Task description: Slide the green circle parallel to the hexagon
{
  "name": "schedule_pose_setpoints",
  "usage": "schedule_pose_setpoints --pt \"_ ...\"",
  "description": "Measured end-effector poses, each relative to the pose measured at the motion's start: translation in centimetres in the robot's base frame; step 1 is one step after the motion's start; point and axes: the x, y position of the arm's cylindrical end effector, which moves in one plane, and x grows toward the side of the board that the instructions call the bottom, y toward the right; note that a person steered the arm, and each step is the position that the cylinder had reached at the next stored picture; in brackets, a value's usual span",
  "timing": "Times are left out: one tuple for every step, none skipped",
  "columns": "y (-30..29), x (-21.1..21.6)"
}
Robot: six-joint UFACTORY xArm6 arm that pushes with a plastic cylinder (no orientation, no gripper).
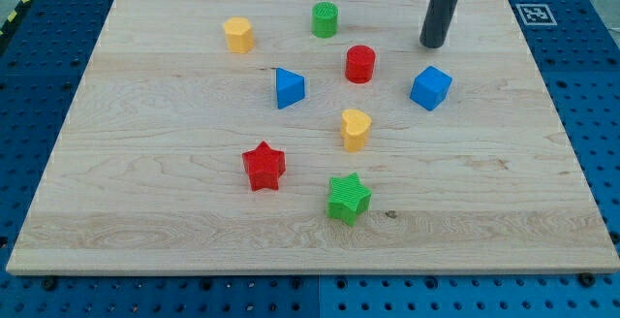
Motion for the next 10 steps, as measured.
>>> schedule_pose_setpoints --pt "-0.1 0.0" --pt "-2.8 -0.7" --pt "-9.3 -1.9" --pt "-9.8 -1.9" --pt "-9.8 -4.0" --pt "-9.9 -6.2" --pt "-12.7 -6.2" --pt "-14.8 -6.2" --pt "-15.1 -6.2" --pt "-15.5 -6.0"
